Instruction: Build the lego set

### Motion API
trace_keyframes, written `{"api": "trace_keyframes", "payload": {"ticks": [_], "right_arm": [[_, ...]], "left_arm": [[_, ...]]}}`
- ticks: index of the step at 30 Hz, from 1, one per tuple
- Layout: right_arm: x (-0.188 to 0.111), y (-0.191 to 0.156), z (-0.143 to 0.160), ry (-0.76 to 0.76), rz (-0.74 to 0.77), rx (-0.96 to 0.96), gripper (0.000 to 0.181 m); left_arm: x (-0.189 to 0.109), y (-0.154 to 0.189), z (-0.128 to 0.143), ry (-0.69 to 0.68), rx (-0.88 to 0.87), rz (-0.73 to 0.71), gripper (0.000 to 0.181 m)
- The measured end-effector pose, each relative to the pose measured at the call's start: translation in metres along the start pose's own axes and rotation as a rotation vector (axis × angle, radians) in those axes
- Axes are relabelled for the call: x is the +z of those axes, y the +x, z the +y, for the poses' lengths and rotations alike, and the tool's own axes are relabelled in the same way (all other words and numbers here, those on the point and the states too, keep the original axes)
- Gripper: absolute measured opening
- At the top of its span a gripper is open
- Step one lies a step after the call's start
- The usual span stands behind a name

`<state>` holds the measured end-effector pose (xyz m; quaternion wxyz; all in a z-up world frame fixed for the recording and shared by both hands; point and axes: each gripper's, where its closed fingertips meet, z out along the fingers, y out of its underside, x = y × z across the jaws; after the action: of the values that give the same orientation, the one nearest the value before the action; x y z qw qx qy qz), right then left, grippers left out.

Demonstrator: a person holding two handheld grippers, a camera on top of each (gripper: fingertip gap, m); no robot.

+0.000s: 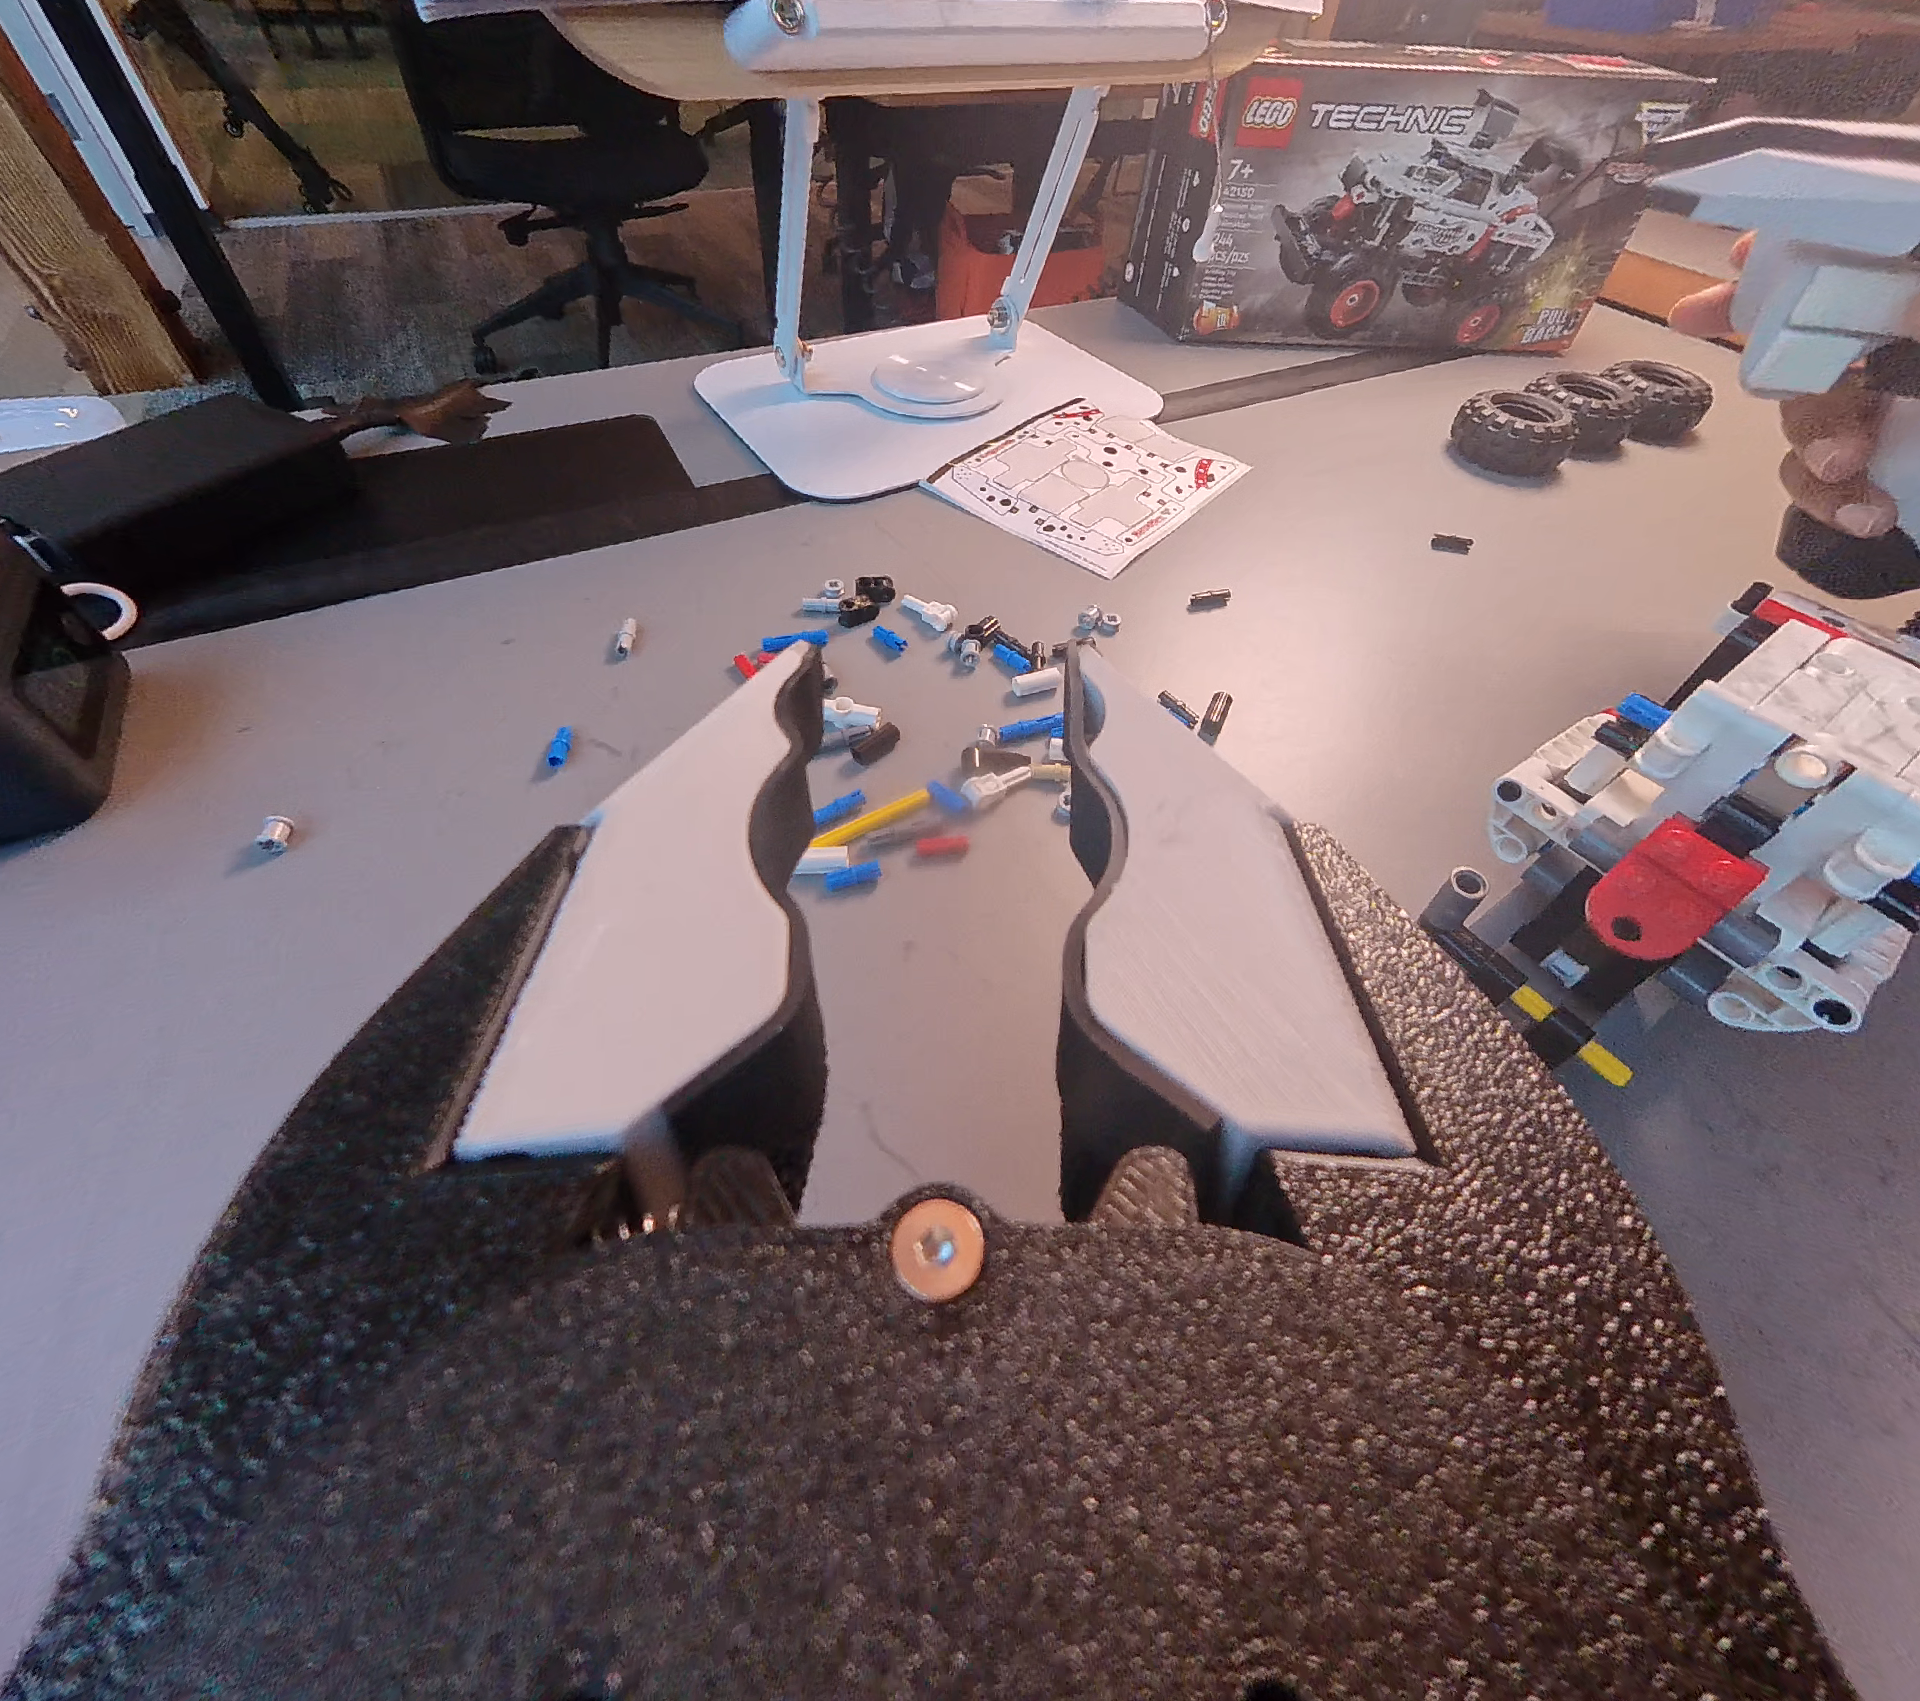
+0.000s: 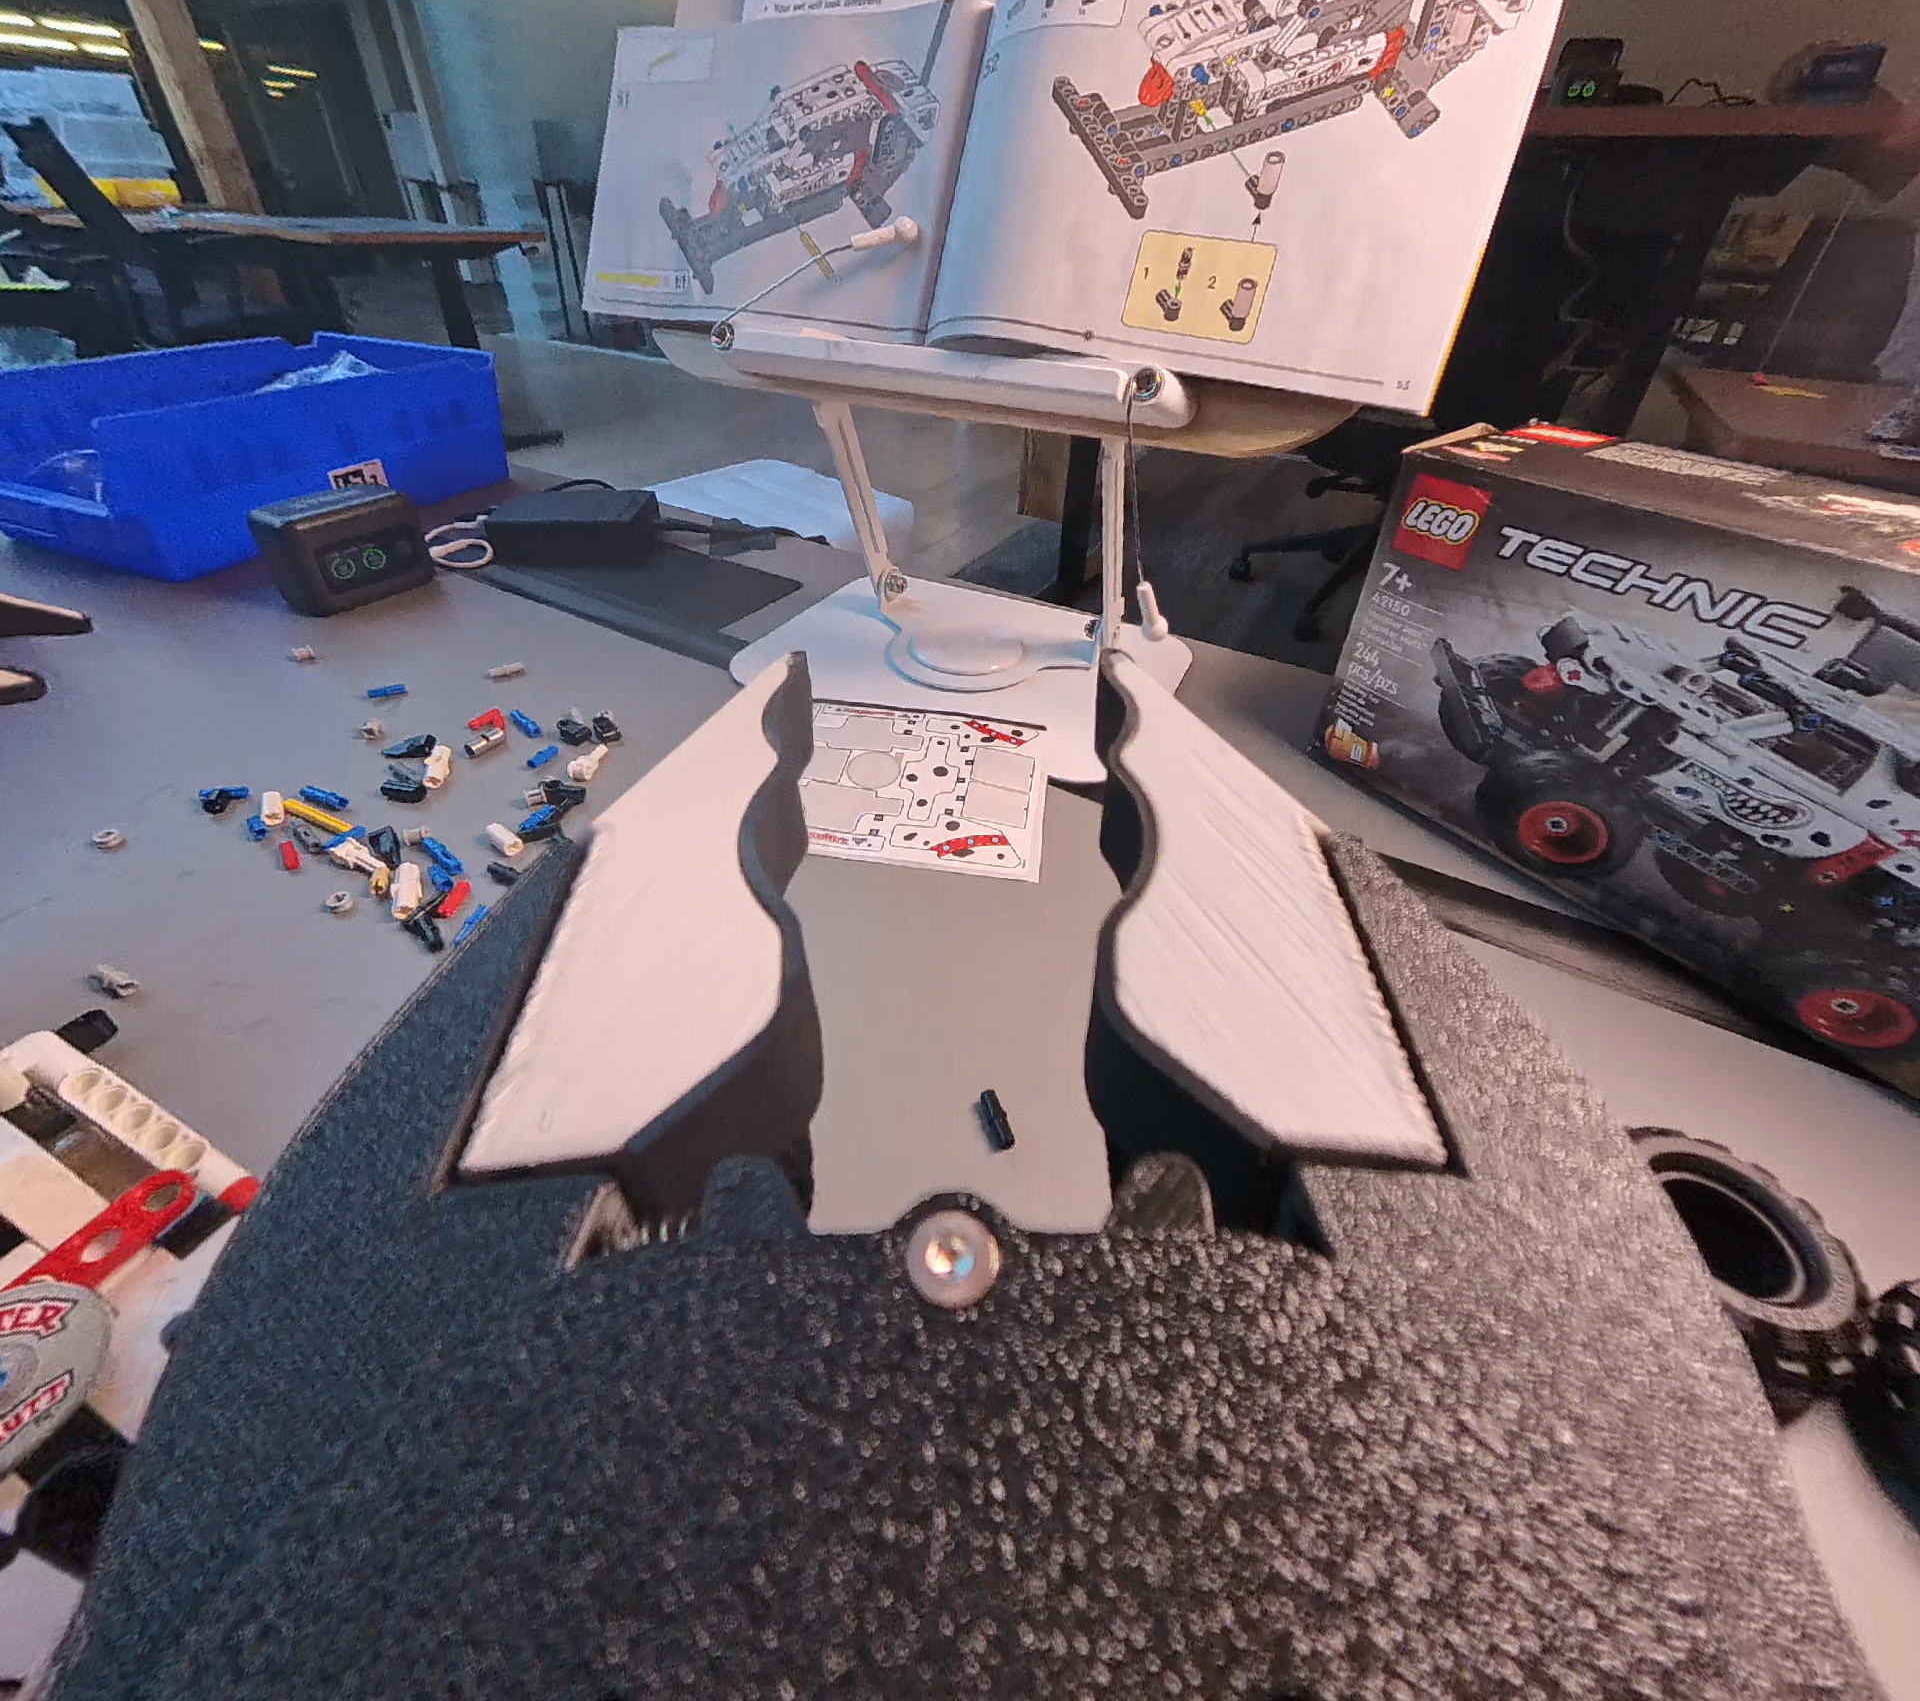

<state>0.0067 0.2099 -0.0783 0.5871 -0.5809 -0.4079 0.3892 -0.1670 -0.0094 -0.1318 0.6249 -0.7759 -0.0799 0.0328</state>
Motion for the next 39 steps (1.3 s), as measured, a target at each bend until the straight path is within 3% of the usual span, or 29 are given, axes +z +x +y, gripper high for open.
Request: {"api": "trace_keyframes", "payload": {"ticks": [18, 33, 39], "right_arm": [[0.004, 0.002, 0.016, 0.002, -0.003, 0.005, 0.057], [0.002, 0.0, 0.01, 0.015, -0.002, -0.015, 0.058], [0.004, -0.001, 0.016, -0.009, -0.006, -0.018, 0.057]], "left_arm": [[0.003, -0.011, 0.0, 0.024, 0.004, -0.026, 0.05], [0.002, -0.009, 0.0, 0.024, 0.022, -0.029, 0.05], [0.002, -0.022, 0.009, -0.042, 0.009, -0.073, 0.042]]}}
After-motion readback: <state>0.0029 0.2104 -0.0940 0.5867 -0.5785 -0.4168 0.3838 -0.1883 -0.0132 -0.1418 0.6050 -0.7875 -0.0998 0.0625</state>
